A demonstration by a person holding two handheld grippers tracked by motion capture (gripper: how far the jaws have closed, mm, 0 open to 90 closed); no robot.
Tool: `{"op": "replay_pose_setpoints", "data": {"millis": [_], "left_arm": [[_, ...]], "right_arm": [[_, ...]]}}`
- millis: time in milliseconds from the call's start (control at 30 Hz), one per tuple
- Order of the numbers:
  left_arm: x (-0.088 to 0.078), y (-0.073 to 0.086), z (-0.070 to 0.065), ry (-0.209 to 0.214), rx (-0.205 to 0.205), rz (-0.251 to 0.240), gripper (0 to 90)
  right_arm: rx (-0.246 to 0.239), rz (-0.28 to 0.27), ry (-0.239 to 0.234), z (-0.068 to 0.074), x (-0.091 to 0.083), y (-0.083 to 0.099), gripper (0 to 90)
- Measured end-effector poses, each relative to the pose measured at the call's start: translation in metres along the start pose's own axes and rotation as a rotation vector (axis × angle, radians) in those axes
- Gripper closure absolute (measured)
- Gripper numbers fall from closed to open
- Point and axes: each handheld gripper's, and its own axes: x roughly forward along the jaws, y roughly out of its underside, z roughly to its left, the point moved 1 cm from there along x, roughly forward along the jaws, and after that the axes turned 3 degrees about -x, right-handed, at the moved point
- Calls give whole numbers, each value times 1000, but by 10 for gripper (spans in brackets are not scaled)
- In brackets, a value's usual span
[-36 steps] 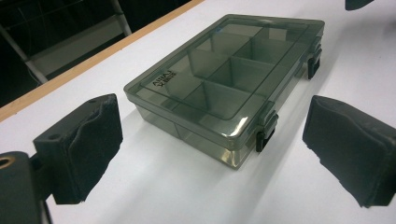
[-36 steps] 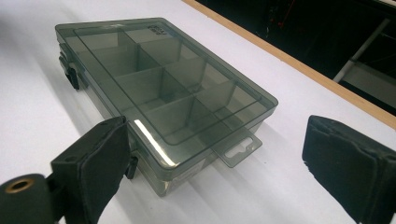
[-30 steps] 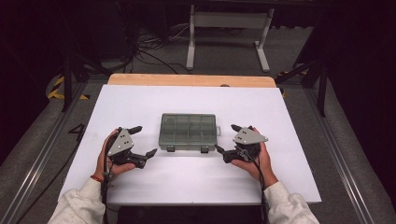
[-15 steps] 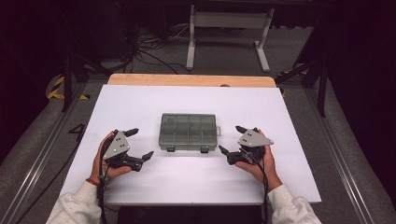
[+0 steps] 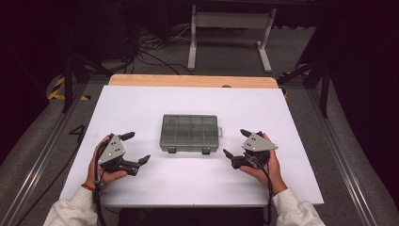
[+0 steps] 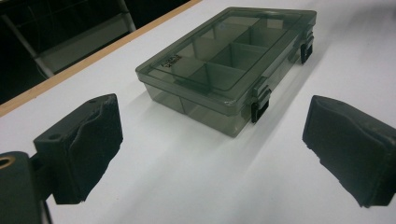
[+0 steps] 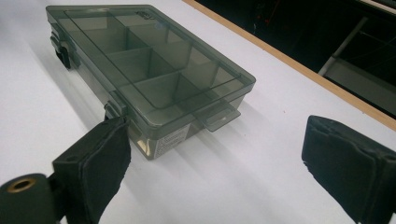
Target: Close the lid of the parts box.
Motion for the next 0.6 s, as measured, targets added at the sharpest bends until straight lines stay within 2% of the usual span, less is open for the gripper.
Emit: {"op": "replay_pose_setpoints", "data": {"millis": [600], "left_arm": [[-16, 10, 0, -18, -13, 7, 55]], "right_arm": [[4, 0, 22, -2, -13, 9, 88]]}}
